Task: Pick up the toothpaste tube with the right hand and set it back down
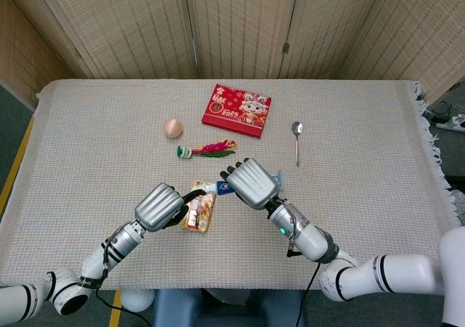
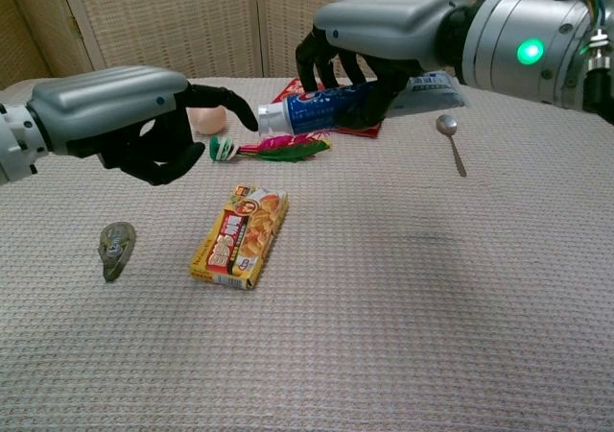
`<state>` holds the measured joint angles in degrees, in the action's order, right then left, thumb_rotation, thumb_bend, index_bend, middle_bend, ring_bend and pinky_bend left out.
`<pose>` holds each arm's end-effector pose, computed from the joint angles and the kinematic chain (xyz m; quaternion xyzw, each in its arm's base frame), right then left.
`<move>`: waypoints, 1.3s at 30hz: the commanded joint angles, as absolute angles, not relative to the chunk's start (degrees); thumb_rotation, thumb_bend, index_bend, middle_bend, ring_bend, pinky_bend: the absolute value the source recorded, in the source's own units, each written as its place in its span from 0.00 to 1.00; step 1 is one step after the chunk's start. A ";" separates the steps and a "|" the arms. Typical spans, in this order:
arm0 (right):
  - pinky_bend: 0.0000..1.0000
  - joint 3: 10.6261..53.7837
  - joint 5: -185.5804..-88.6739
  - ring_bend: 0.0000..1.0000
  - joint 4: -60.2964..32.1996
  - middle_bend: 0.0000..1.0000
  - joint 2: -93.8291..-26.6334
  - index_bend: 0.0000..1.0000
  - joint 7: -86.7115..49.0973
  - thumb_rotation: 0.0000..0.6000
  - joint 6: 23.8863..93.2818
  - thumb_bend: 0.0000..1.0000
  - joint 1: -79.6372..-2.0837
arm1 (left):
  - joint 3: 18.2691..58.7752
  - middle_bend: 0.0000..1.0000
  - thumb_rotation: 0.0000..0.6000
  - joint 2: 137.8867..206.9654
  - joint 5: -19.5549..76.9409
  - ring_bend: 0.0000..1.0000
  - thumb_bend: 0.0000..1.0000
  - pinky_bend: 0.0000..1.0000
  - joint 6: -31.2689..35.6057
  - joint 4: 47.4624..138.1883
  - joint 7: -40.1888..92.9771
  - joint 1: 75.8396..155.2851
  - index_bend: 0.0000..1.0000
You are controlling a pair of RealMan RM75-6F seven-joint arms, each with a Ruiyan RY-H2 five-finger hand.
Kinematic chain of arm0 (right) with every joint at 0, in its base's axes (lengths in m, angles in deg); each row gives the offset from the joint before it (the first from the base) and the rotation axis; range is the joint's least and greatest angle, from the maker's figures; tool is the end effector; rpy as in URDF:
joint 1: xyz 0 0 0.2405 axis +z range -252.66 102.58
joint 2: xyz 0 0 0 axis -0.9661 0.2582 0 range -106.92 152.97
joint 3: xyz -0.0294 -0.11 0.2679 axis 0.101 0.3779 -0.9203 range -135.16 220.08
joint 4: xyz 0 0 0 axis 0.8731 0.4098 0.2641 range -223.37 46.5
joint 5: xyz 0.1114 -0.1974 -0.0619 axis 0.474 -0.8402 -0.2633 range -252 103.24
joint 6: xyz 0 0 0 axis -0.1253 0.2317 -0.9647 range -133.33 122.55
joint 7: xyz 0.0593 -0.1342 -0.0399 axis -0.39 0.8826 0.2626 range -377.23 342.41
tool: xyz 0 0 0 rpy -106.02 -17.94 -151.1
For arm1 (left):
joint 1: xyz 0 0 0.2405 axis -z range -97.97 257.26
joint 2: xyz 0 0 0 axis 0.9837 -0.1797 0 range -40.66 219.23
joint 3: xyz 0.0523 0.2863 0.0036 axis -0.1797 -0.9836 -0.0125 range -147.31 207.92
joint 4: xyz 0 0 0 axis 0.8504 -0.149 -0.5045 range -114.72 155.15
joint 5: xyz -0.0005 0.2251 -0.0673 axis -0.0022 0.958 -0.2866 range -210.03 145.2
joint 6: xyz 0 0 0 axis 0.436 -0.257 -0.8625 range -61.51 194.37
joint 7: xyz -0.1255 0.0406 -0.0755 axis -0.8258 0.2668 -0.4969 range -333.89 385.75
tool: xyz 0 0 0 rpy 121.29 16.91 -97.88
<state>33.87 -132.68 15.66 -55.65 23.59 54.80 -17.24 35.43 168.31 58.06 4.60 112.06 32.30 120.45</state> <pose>-0.0447 -0.3685 0.0041 0.8180 -0.1812 0.3777 0.3942 -0.1453 0.3379 0.0059 -0.7920 -0.2583 -0.4564 0.3125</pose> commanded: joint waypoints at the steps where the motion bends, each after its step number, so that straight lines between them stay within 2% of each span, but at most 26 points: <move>1: 0.58 33.71 -134.28 0.61 15.27 0.53 -54.79 0.58 19.97 1.00 55.55 0.79 -18.97 | 35.75 0.89 1.00 167.37 57.50 0.79 0.71 0.75 2.21 111.82 28.43 119.04 0.16; 2: 0.58 33.75 -135.12 0.61 15.00 0.53 -54.56 0.58 18.30 1.00 55.80 0.79 -19.67 | 35.98 0.84 1.00 166.94 57.15 0.76 0.68 0.74 1.19 111.58 26.53 118.43 0.15; 4: 0.58 34.01 -136.75 0.61 14.37 0.53 -54.45 0.58 15.49 1.00 56.16 0.79 -20.81 | 36.39 0.72 1.00 166.33 56.48 0.67 0.54 0.69 -0.45 111.15 23.24 117.40 0.14; 6: 0.58 34.48 -138.95 0.61 13.19 0.53 -54.78 0.58 11.69 1.00 56.62 0.79 -22.25 | 36.87 0.56 1.00 165.44 55.59 0.54 0.34 0.58 -1.90 110.61 18.99 116.31 0.11; 7: 0.58 34.62 -139.76 0.61 12.52 0.53 -55.09 0.58 9.85 1.00 56.78 0.79 -22.87 | 37.11 0.49 1.00 165.02 55.23 0.47 0.28 0.52 -2.43 110.39 17.01 115.90 0.09; 9: 0.58 34.96 -141.66 0.61 10.43 0.53 -56.26 0.58 5.24 1.00 56.98 0.79 -24.19 | 37.80 0.37 1.00 163.90 54.07 0.34 0.24 0.43 -3.14 110.62 11.38 115.06 0.05; 10: 0.58 35.10 -142.45 0.61 9.36 0.53 -56.94 0.58 3.11 1.00 57.03 0.79 -24.73 | 38.16 0.32 0.96 163.33 53.62 0.29 0.24 0.39 -3.37 110.86 8.75 114.77 0.04; 11: 0.58 35.21 -143.66 0.61 7.80 0.53 -58.05 0.58 0.00 1.00 57.13 0.79 -25.39 | 38.68 0.29 0.90 162.65 53.12 0.26 0.24 0.37 -3.72 111.18 5.32 114.42 0.04; 15: 0.58 35.80 -147.62 0.60 2.23 0.53 -62.20 0.58 -9.82 1.00 56.84 0.79 -26.87 | 39.70 0.18 0.48 160.58 52.65 0.15 0.22 0.27 -3.97 112.29 -2.82 113.84 0.04; 18: 0.58 35.92 -150.39 0.60 -1.71 0.53 -65.46 0.58 -15.90 1.00 56.79 0.79 -27.35 | 40.28 0.16 0.25 159.63 52.79 0.12 0.20 0.22 -4.06 113.65 -7.19 113.72 0.04; 23: 0.58 35.28 -153.88 0.60 -6.67 0.53 -71.24 0.58 -24.42 1.00 57.88 0.79 -27.78 | 40.78 0.15 0.03 159.34 53.80 0.09 0.16 0.15 -3.33 114.82 -13.85 114.36 0.07; 28: 0.58 34.16 -156.06 0.60 -10.87 0.53 -76.66 0.60 -31.24 1.00 59.47 0.79 -27.95 | 40.76 0.13 0.00 159.95 54.84 0.08 0.15 0.08 -2.41 115.52 -12.35 115.43 0.07; 39: 0.58 31.49 -158.79 0.61 -15.37 0.53 -84.57 0.60 -40.21 1.00 60.43 0.79 -26.51 | 40.82 0.13 0.00 163.93 55.54 0.05 0.15 0.05 -2.15 116.65 -3.36 117.09 0.07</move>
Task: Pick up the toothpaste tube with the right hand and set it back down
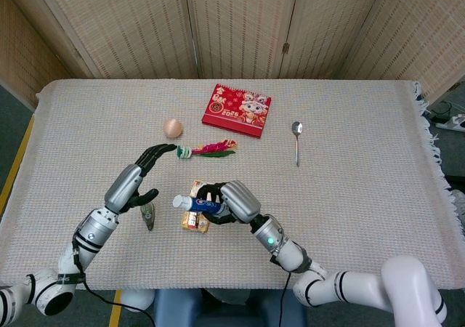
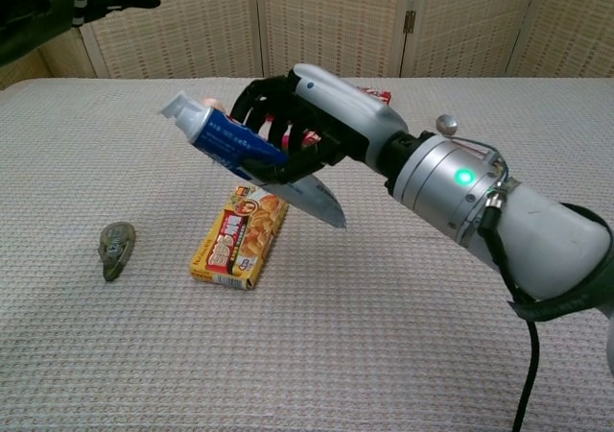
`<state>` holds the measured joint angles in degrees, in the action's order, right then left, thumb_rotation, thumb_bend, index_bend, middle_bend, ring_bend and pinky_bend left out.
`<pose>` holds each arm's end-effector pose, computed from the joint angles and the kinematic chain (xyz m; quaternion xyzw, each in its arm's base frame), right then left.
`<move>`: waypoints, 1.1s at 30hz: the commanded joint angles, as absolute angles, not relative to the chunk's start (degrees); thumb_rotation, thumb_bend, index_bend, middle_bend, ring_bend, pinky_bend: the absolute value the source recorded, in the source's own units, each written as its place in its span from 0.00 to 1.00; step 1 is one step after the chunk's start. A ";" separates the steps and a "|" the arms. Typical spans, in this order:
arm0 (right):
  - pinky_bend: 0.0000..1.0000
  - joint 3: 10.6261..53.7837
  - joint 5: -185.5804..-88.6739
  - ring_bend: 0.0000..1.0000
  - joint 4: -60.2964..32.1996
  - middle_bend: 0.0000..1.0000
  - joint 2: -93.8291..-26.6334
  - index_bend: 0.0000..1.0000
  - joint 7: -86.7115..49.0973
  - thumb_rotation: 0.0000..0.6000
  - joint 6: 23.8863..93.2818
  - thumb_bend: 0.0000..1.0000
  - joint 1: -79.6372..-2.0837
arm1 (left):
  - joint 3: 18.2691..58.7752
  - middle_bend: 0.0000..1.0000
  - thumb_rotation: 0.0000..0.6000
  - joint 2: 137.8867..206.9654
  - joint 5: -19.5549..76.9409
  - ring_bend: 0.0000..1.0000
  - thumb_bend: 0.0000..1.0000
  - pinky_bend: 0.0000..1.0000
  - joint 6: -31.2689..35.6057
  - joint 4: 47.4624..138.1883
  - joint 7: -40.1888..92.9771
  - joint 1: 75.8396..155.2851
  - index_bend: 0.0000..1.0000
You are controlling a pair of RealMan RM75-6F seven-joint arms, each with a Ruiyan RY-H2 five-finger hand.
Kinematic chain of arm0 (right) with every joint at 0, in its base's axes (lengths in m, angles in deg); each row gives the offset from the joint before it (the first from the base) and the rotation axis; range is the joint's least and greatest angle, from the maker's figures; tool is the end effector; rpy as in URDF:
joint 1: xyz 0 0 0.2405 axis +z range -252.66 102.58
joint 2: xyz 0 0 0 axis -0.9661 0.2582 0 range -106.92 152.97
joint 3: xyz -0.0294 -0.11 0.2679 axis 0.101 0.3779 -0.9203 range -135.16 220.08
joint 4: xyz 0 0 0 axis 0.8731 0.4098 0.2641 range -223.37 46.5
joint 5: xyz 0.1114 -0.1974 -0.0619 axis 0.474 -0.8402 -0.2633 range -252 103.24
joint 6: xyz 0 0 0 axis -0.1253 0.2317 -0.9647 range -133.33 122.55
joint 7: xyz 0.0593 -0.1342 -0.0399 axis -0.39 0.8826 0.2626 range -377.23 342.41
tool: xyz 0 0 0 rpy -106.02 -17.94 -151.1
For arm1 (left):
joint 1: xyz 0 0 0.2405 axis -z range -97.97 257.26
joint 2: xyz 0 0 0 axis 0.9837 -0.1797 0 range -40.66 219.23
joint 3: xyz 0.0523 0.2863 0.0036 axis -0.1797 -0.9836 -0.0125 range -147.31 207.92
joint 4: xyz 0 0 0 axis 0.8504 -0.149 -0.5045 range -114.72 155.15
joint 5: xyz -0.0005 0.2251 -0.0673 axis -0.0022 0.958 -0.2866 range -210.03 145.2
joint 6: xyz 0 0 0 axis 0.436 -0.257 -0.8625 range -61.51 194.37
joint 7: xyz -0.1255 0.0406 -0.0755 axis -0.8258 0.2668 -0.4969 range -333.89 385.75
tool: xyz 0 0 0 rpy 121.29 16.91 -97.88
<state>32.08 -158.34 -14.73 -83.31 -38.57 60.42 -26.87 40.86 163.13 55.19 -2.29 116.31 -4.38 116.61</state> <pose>-0.0625 -0.3493 -0.1104 0.6353 -0.4690 0.5956 0.1474 -0.1461 0.3504 0.0665 -0.6033 -0.4758 -0.6093 0.1961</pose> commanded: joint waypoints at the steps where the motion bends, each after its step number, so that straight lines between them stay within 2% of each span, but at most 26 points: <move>1: 0.58 31.37 -158.82 0.61 -15.55 0.53 -84.89 0.60 -40.65 1.00 60.27 0.79 -26.41 | 40.81 0.13 0.00 164.26 55.72 0.05 0.15 0.05 -2.16 116.62 -2.73 117.25 0.07; 11: 0.58 29.61 -158.54 0.62 -15.03 0.53 -86.78 0.61 -41.37 1.00 58.28 0.79 -25.11 | 40.65 0.12 0.00 168.92 57.00 0.05 0.15 0.00 -2.67 115.09 4.20 118.69 0.07; 33: 0.58 26.74 -155.64 0.62 -12.03 0.53 -88.55 0.61 -39.69 1.00 57.35 0.81 -25.45 | 39.42 0.11 0.00 172.94 58.93 0.04 0.15 0.00 -4.74 111.17 7.56 119.11 0.06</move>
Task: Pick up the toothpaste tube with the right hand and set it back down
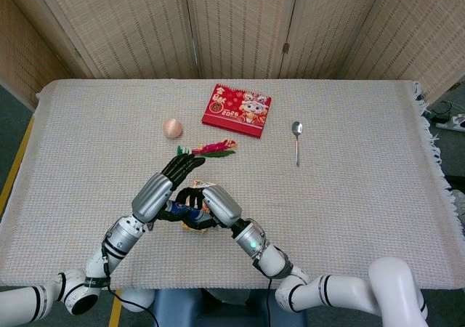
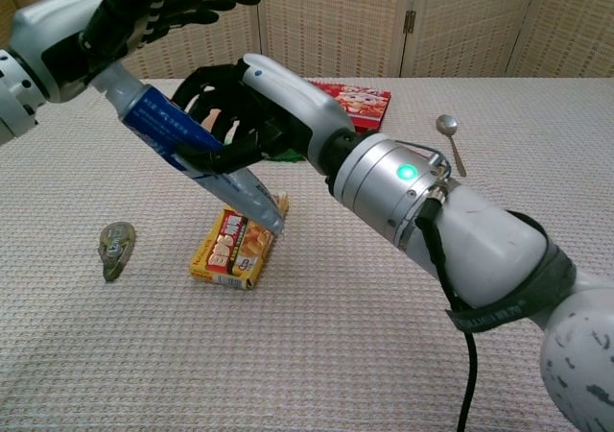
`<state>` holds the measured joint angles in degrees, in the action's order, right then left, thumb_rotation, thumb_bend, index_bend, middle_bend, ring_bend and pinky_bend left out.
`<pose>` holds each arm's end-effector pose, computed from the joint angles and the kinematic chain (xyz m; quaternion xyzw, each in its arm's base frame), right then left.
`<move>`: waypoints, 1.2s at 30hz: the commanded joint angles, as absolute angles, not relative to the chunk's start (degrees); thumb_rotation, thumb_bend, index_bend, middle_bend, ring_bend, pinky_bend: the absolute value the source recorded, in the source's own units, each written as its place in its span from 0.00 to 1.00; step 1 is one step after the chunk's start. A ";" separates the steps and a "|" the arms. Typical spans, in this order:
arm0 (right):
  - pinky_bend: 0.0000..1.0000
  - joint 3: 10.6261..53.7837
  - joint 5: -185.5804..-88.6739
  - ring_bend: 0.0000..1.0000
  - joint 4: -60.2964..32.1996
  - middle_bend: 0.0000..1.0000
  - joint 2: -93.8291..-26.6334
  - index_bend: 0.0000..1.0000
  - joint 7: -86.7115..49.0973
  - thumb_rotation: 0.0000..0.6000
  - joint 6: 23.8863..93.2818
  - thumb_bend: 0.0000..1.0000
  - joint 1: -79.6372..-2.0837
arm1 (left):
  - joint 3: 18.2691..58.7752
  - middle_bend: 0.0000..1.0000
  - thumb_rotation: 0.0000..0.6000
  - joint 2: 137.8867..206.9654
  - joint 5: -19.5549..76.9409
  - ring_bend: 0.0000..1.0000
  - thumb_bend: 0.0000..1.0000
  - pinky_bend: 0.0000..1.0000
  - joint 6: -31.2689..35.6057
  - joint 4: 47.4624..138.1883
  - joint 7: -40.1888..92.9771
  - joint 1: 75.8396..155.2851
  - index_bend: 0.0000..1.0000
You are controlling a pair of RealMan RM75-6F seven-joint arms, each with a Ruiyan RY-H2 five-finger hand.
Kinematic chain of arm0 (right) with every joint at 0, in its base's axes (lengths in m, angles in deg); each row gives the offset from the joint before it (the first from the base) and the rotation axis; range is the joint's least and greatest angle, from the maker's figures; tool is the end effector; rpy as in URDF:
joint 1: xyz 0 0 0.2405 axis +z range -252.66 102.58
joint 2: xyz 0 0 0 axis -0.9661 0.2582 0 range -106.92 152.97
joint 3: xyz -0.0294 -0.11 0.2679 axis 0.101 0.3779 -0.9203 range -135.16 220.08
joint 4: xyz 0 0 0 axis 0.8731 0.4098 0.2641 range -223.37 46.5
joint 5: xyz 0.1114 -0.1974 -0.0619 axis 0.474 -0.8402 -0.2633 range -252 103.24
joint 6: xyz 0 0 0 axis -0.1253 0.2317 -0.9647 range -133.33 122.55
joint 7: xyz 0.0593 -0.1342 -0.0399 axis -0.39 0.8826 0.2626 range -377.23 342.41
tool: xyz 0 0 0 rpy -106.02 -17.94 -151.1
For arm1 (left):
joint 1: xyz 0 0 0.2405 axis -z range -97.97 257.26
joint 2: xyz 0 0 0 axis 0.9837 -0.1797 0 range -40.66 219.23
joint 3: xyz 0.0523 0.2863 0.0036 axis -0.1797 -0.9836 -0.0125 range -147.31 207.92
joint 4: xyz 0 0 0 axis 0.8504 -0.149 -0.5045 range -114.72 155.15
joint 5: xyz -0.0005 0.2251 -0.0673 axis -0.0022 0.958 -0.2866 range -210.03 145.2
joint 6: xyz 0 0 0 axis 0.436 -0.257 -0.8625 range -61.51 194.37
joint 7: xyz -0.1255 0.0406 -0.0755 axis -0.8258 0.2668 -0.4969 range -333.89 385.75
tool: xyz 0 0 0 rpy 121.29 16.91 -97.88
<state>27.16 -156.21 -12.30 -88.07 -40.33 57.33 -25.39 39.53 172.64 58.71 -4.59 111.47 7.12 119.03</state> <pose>-0.0170 -0.3381 -0.1263 0.5922 -0.5191 0.6098 0.0899 -0.1206 0.3415 0.0173 -0.6509 -0.4021 -0.6104 0.2050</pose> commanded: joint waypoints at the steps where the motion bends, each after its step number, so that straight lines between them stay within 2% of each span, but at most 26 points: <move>1: 0.58 26.54 -155.36 0.63 -11.88 0.53 -88.76 0.62 -39.51 1.00 57.36 0.81 -25.50 | 39.37 0.11 0.00 173.09 59.08 0.03 0.15 0.00 -4.83 110.95 8.02 119.15 0.06; 14: 0.58 25.53 -154.15 0.63 -11.16 0.54 -90.55 0.63 -39.66 1.00 57.24 0.83 -25.99 | 39.50 0.09 0.00 175.25 59.44 0.00 0.15 0.00 -6.26 109.41 10.05 119.33 0.02; 19: 0.58 26.11 -154.76 0.63 -10.70 0.54 -89.16 0.63 -38.60 1.00 56.78 0.83 -26.26 | 39.51 0.09 0.00 174.50 59.34 0.00 0.15 0.00 -6.64 109.59 10.27 119.06 0.02; 23: 0.58 27.44 -155.20 0.63 -8.87 0.54 -85.16 0.63 -34.76 1.00 55.35 0.83 -26.77 | 39.51 0.09 0.00 172.73 59.23 0.00 0.15 0.00 -7.26 109.60 9.43 118.46 0.02; 31: 0.58 31.23 -151.78 0.63 -3.89 0.54 -72.61 0.63 -22.62 1.00 47.98 0.83 -27.86 | 38.87 0.09 0.00 169.94 57.08 0.01 0.15 0.00 -6.99 107.19 8.58 116.70 0.02; 34: 0.56 32.58 -150.05 0.60 -3.62 0.51 -68.76 0.62 -18.08 1.00 45.49 0.83 -28.02 | 38.55 0.09 0.00 169.29 56.04 0.01 0.15 0.00 -6.87 105.93 8.71 115.86 0.02; 36: 0.52 33.50 -148.74 0.56 -3.86 0.47 -66.92 0.60 -16.08 1.00 43.68 0.83 -28.06 | 38.31 0.09 0.00 168.92 55.42 0.01 0.15 0.00 -6.75 105.31 8.81 115.32 0.02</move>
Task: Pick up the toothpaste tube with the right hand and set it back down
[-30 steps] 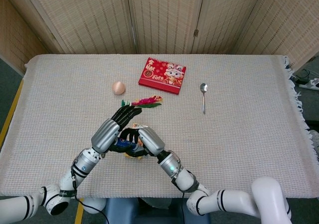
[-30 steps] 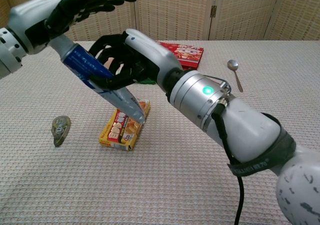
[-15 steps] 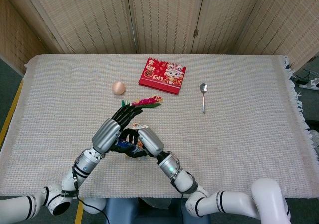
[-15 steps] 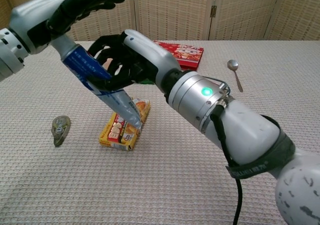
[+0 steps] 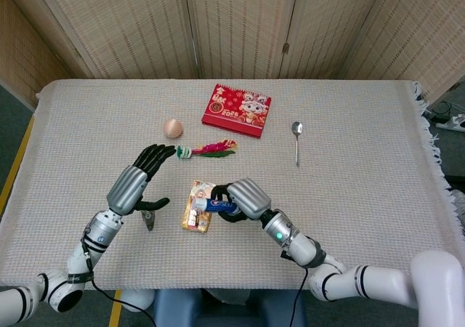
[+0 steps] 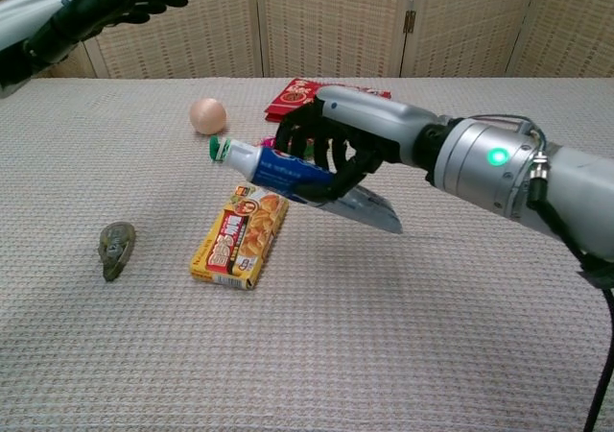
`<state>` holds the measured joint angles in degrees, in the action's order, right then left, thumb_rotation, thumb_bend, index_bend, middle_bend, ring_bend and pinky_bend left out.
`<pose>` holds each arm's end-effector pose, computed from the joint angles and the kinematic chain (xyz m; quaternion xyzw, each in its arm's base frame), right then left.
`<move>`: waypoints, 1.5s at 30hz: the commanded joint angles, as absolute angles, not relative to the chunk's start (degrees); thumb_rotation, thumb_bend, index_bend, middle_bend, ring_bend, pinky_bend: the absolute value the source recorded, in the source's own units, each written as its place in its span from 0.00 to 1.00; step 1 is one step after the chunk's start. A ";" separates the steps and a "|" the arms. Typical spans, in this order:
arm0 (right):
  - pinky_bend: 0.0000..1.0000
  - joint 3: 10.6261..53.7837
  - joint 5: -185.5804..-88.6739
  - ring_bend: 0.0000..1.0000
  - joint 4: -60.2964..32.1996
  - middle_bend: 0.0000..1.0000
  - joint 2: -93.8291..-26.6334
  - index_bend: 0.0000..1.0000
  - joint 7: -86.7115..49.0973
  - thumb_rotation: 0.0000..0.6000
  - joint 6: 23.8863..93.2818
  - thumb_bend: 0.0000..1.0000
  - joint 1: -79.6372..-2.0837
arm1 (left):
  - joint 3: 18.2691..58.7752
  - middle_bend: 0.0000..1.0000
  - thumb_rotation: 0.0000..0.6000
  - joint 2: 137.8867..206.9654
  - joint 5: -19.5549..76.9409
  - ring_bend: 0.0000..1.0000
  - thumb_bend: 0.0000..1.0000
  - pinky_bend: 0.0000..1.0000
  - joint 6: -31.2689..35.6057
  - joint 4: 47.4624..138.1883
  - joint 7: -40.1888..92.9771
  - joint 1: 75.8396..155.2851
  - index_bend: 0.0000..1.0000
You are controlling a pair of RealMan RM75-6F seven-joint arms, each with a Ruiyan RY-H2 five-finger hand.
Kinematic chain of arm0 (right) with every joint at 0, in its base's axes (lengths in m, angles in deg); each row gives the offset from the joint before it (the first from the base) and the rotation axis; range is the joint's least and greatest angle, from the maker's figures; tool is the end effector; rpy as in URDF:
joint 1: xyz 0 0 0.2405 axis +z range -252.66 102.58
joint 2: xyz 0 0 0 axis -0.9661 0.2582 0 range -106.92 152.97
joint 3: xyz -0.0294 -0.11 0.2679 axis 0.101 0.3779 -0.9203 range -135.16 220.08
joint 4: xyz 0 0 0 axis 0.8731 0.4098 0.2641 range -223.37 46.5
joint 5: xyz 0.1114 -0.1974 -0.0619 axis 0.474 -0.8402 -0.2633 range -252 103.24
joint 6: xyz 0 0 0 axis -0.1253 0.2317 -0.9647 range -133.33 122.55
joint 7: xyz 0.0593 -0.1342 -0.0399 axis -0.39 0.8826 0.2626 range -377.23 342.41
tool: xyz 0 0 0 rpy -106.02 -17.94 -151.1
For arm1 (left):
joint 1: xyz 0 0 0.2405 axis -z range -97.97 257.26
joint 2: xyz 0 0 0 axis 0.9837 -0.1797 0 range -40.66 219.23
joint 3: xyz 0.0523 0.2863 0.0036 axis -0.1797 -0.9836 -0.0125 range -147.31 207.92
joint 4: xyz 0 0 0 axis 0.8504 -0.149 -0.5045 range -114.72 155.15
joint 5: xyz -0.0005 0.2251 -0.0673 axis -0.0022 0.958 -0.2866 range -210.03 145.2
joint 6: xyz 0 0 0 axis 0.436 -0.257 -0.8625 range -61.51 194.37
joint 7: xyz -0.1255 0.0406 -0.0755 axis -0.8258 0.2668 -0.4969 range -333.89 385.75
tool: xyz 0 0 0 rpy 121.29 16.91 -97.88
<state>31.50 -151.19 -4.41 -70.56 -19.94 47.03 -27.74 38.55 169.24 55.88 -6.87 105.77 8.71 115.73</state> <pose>-0.0963 -0.3648 -0.0758 0.7380 -0.4215 0.4699 0.2386 -0.1797 0.3584 0.0460 -0.6479 -0.3829 -0.5831 0.3059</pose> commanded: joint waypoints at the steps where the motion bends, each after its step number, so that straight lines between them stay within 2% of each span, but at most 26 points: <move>1: 0.50 33.93 -148.29 0.54 -4.16 0.45 -66.42 0.58 -15.36 1.00 42.89 0.83 -28.02 | 38.24 0.09 0.00 168.89 55.20 0.01 0.15 0.00 -6.71 105.04 8.94 115.13 0.02; 8: 0.37 36.76 -146.97 0.45 -7.78 0.34 -65.97 0.43 -9.75 1.00 39.57 0.83 -27.53 | 38.39 0.09 0.00 169.43 54.03 0.01 0.15 0.00 -6.54 104.01 10.83 114.50 0.01; 15: 0.16 37.21 -144.25 0.19 -5.03 0.10 -63.62 0.04 -5.53 1.00 38.08 0.83 -27.25 | 38.88 0.09 0.00 169.00 52.71 0.01 0.15 0.00 -5.77 103.97 12.30 114.22 0.01; 18: 0.08 36.92 -143.71 0.08 -2.00 0.01 -61.14 0.00 -5.21 1.00 39.37 0.83 -28.03 | 39.01 0.09 0.00 168.69 51.68 0.01 0.15 0.00 -5.37 103.21 12.93 113.84 0.01; 22: 0.06 35.96 -144.69 0.06 2.80 0.00 -56.33 0.00 -5.41 1.00 47.04 0.79 -31.78 | 39.20 0.09 0.02 167.34 48.33 0.03 0.15 0.00 -4.16 103.13 15.01 112.62 0.02; 23: 0.06 35.76 -144.96 0.07 3.79 0.00 -55.28 0.00 -5.51 1.00 49.37 0.77 -33.00 | 39.28 0.09 0.21 166.84 47.04 0.03 0.15 0.00 -3.73 103.57 15.95 112.21 0.02; 24: 0.06 35.65 -145.53 0.08 4.87 0.01 -53.99 0.00 -5.89 1.00 52.29 0.76 -34.65 | 39.31 0.09 0.56 166.03 45.30 0.03 0.16 0.00 -3.08 104.19 17.71 111.69 0.03; 25: 0.07 35.63 -145.93 0.09 5.55 0.02 -53.12 0.00 -6.32 1.00 54.31 0.76 -35.88 | 39.26 0.09 0.84 165.42 44.19 0.03 0.18 0.00 -2.70 104.46 19.39 111.36 0.04; 26: 0.07 35.63 -146.44 0.10 6.35 0.03 -52.09 0.00 -6.98 1.00 56.91 0.76 -37.52 | 39.18 0.09 0.99 164.76 42.98 0.03 0.20 0.00 -2.50 104.60 21.65 110.93 0.05; 29: 0.07 36.18 -148.16 0.13 7.64 0.07 -49.52 0.00 -7.54 1.00 63.19 0.75 -41.61 | 39.25 0.09 1.00 163.79 40.63 0.04 0.25 0.00 -3.36 104.73 24.92 109.42 0.06; 32: 0.09 37.11 -149.63 0.16 7.67 0.11 -47.63 0.01 -7.13 1.00 68.07 0.75 -45.11 | 39.07 0.12 1.00 162.60 39.31 0.07 0.28 0.00 -4.52 104.80 26.51 107.76 0.15; 33: 0.11 37.66 -150.24 0.17 7.71 0.11 -46.80 0.04 -7.64 1.00 69.40 0.74 -46.45 | 38.92 0.13 1.00 162.04 38.83 0.08 0.29 0.00 -5.25 104.87 27.42 106.94 0.18; 36: 0.13 39.38 -151.99 0.19 7.61 0.13 -44.76 0.11 -8.87 1.00 72.41 0.75 -49.80 | 38.15 0.15 1.00 160.85 38.69 0.11 0.29 0.00 -7.71 105.57 29.76 104.72 0.18; 45: 0.12 42.96 -154.98 0.14 7.35 0.08 -41.32 0.10 -11.54 1.00 80.65 0.72 -59.16 | 35.53 0.16 1.00 158.61 40.79 0.11 0.29 0.00 -16.04 110.12 32.97 97.63 0.16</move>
<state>42.31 -154.36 7.50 -41.86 -10.75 79.15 -57.66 36.20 158.93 40.05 -14.50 109.13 32.29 98.80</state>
